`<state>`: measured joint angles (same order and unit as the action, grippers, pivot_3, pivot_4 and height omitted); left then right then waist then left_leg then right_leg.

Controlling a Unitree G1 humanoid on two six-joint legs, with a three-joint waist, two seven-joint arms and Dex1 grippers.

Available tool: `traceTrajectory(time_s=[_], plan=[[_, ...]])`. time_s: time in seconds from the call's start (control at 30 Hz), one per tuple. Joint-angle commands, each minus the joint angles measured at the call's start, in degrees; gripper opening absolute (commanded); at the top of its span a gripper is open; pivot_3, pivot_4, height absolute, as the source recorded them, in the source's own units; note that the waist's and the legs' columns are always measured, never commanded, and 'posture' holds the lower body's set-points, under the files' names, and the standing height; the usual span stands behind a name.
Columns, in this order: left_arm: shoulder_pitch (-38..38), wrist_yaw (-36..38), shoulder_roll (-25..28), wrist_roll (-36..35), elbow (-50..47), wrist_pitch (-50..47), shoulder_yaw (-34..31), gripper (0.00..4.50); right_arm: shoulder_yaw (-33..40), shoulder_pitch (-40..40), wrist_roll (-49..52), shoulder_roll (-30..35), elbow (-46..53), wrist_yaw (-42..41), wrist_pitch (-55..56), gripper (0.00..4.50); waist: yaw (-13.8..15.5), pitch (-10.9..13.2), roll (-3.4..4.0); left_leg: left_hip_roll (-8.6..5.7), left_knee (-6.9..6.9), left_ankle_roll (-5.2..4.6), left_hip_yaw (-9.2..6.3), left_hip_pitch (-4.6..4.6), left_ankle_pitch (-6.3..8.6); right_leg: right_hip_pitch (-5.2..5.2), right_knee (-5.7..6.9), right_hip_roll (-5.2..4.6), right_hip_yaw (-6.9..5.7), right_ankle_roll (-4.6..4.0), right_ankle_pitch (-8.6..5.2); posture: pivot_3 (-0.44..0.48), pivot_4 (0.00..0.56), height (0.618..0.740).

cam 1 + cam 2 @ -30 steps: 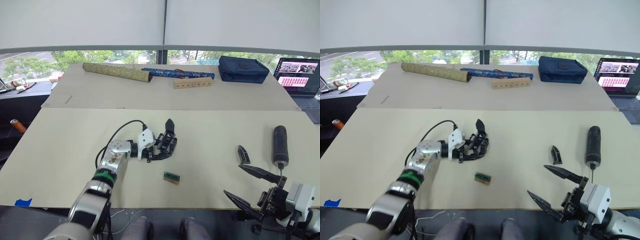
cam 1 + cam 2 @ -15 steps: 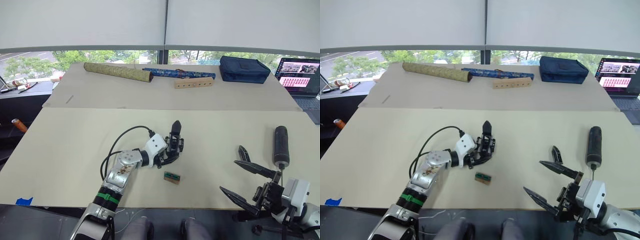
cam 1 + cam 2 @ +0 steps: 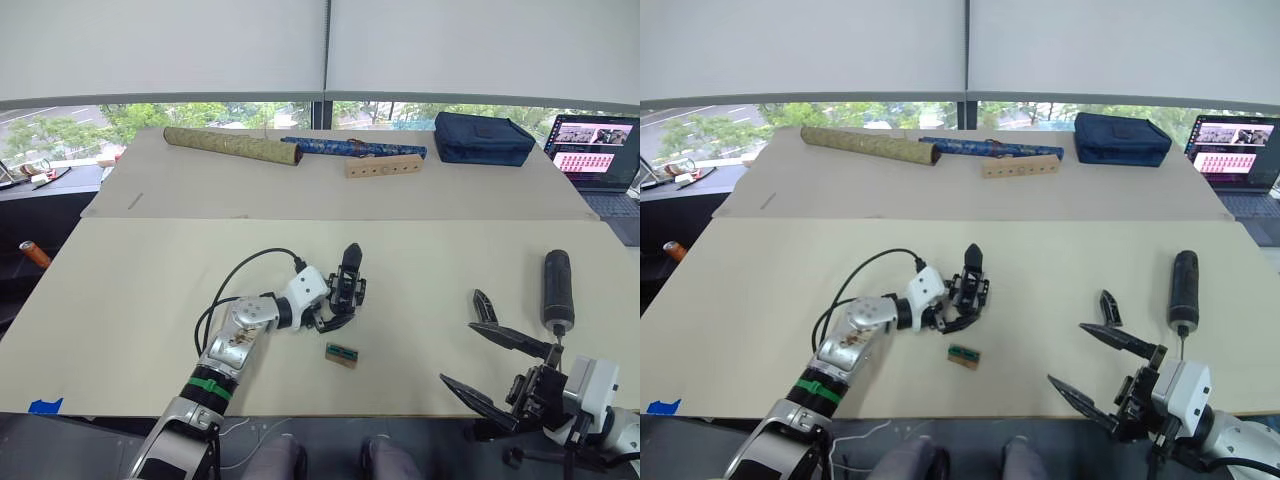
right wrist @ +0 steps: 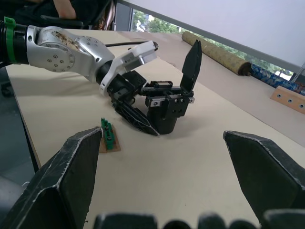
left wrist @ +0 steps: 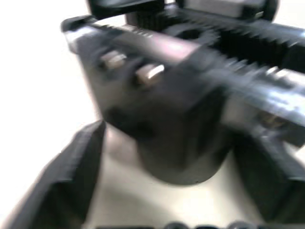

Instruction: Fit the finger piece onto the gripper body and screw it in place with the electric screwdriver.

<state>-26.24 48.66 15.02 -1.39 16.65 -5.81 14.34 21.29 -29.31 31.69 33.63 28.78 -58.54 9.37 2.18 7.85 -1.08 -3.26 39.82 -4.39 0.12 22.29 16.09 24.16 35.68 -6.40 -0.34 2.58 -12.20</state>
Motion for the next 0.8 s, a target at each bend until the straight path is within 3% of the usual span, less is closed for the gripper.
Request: traceTrajectory(time_s=[0.03, 0.23, 0.33, 0.47, 0.6, 0.67, 0.8], plan=[[1.9, 2.18, 2.24, -1.41, -0.5, 0.91, -0.84, 4.43, 2.07, -0.74, 1.46, 0.79, 2.43, 0.56, -0.68, 4.5, -0.01, 0.0, 0.0, 0.0, 0.0, 0.0, 0.0, 0.0, 0.0, 0.0, 0.0, 0.0, -0.01, 0.0, 0.0, 0.0, 0.15, 0.74], [7.88, 11.4, 9.94, -8.02, -3.14, 4.56, -4.67, 4.43, 7.13, -7.15, 2.3, -0.34, 3.68, 1.18, -1.03, 4.5, -0.19, -0.06, 0.11, 0.12, -0.07, 0.12, 0.01, -0.06, 0.08, 0.01, -0.02, -0.11, 0.13, -0.09, -0.05, 0.0, 0.15, 0.74], [9.22, 12.71, 12.54, -11.55, -2.08, 7.95, -9.28, 4.43, 9.67, -10.8, 5.42, -2.06, 4.13, 3.18, -3.2, 4.5, -0.25, -0.09, 0.15, 0.19, -0.13, 0.16, -0.02, -0.12, 0.11, 0.03, -0.01, -0.12, 0.4, -0.19, -0.11, 0.0, 0.15, 0.74], [10.98, 25.53, 18.87, -20.57, -5.97, 5.14, -12.91, 4.43, 12.69, -13.45, 4.66, -6.17, 3.84, 6.88, -2.29, 4.5, -0.18, -0.07, 0.16, 0.23, -0.09, 0.17, -0.01, -0.12, 0.11, 0.03, 0.0, -0.14, 0.43, -0.23, -0.13, 0.0, 0.15, 0.74], [11.11, 34.26, 25.42, -29.49, -10.63, -4.57, -15.64, 4.43, 14.25, -17.58, 1.81, -8.1, 4.94, 9.03, -3.63, 4.5, 0.11, 0.02, 0.31, 0.23, -0.09, 0.15, -0.07, -0.11, 0.12, 0.14, -0.06, -0.14, 0.36, -0.24, -0.16, 0.0, 0.15, 0.74], [8.96, 33.21, 26.61, -33.77, -14.23, -9.95, -17.86, 4.43, 15.22, -18.52, 2.63, -8.51, 6.24, 9.84, -3.59, 4.5, 0.13, 0.05, 0.37, 0.22, -0.09, 0.1, -0.07, -0.15, 0.15, 0.11, -0.12, -0.14, 0.32, -0.24, -0.16, 0.0, 0.15, 0.74], [5.75, 31.61, 27.27, -35.36, -19.46, -11.55, -19.82, 4.43, 17.21, -18.05, 3.45, -7.88, 9.7, 13.56, -5.43, 4.5, 0.0, 0.06, 0.34, 0.19, -0.03, 0.09, -0.06, -0.17, 0.15, 0.05, -0.2, -0.11, 0.32, -0.21, -0.14, 0.0, 0.15, 0.74]])
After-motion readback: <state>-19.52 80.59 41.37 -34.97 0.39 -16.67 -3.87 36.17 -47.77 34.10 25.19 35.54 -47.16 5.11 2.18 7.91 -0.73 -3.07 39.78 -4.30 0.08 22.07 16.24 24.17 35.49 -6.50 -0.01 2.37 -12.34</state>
